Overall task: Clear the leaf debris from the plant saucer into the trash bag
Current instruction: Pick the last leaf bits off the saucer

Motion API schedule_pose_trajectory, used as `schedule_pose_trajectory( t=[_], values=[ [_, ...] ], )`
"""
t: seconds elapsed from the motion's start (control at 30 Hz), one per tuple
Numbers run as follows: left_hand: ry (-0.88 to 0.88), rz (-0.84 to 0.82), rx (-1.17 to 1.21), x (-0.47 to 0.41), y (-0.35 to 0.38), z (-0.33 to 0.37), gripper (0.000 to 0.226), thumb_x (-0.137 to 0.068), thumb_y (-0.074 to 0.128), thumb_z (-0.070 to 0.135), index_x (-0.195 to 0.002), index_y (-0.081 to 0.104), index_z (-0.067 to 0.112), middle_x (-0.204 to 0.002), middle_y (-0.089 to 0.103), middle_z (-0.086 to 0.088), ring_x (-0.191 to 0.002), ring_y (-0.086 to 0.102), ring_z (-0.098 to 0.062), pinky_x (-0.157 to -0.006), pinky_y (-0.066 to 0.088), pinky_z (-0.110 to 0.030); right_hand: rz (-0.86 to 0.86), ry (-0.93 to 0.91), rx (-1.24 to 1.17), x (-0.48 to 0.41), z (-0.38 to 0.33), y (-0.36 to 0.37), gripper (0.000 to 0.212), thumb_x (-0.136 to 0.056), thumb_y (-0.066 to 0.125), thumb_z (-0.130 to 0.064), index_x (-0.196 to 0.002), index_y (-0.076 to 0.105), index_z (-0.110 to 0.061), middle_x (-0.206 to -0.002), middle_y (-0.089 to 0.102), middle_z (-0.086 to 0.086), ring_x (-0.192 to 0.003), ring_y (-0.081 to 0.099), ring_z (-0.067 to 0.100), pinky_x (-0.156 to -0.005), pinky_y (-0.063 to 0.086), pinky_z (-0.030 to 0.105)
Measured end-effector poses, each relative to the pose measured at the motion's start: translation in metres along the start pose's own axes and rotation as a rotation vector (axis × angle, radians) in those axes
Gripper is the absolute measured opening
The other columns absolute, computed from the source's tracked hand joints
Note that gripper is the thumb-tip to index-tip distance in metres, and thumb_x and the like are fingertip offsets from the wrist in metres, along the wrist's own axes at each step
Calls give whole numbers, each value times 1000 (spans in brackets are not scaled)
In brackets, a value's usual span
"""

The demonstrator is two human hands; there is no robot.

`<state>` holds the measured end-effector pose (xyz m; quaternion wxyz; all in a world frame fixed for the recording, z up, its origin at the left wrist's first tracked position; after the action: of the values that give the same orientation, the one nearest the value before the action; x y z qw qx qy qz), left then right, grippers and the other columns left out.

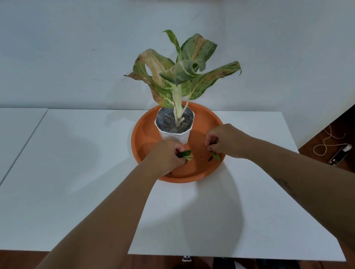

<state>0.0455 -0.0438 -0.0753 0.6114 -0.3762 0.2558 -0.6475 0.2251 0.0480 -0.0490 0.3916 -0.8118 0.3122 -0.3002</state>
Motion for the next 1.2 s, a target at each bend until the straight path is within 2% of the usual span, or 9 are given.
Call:
schedule_pose_trajectory(
  t=[0.1,0.23,0.47,0.57,0.8,0.9,1.0,1.1,1.2],
  values=[
    [-8,-45,-73,1,-10,-7,4,-81,74,14,-82,71,17,-66,55,13,-69,54,-10,-55,35,-14,-128,-42,117,-3,-1,3,15,-83,65,-5,-96,71,-9,-93,66,4,-80,56,14,-59,38,12],
    [-76,-198,-198,7,-13,-13,7,-81,72,17,-77,68,21,-75,58,7,-74,55,-12,-54,35,-16,-310,-69,229,-6,-7,7,20,-80,75,-18,-97,70,-9,-89,64,2,-77,56,14,-56,38,15],
    [-133,-253,-217,8,-11,-10,13,-80,73,16,-82,62,22,-77,58,6,-78,60,-16,-58,43,-18,-373,-56,343,-15,-13,15,20,-87,61,-4,-105,70,-3,-109,68,14,-87,60,24,-54,34,12],
    [-152,-241,-186,9,-11,-13,6,-80,71,11,-82,66,14,-80,62,-1,-77,60,-18,-58,44,-21,-373,-69,329,-16,-13,16,18,-84,63,-4,-100,72,-7,-106,69,10,-85,61,21,-60,44,18],
    [-255,11,190,13,-24,-21,12,-75,73,6,-73,73,18,-68,67,-4,-63,57,-12,-60,45,-24,-85,36,-197,-17,0,0,14,-78,67,-5,-88,74,-10,-87,70,5,-77,59,13,-60,42,17],
    [-302,100,331,17,-29,-25,5,-75,74,5,-80,74,8,-81,70,-23,-66,57,-16,-65,45,-27,4,85,-393,-16,1,-6,14,-76,70,-5,-89,74,-9,-92,73,11,-76,61,13,-63,43,18],
    [-309,107,372,21,-31,-30,9,-74,75,9,-83,75,11,-91,71,-23,-73,60,-17,-72,49,-31,8,88,-433,-13,0,-11,14,-76,71,-4,-89,74,-9,-93,73,11,-78,61,13,-65,44,19],
    [-313,118,402,22,-33,-34,10,-75,76,9,-84,76,14,-92,72,-20,-78,62,-18,-77,51,-32,-92,78,-267,-10,0,-11,14,-77,68,-5,-89,74,-12,-89,69,5,-77,59,13,-63,42,19],
    [-299,72,332,19,-26,-29,9,-75,76,8,-82,75,14,-85,72,-19,-72,61,-17,-70,49,-30,-229,33,-7,-7,-4,-2,15,-80,65,-6,-89,72,-15,-85,64,0,-78,59,15,-58,41,18]
  ],
)
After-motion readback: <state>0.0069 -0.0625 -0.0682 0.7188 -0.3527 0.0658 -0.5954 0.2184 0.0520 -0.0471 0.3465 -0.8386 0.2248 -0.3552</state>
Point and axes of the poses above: each hand's wrist, its own x-axis away from the middle knuckle, its own y-axis out of the palm, z = x × y, the point moved 1 cm from there along -x, towards the middle knuckle
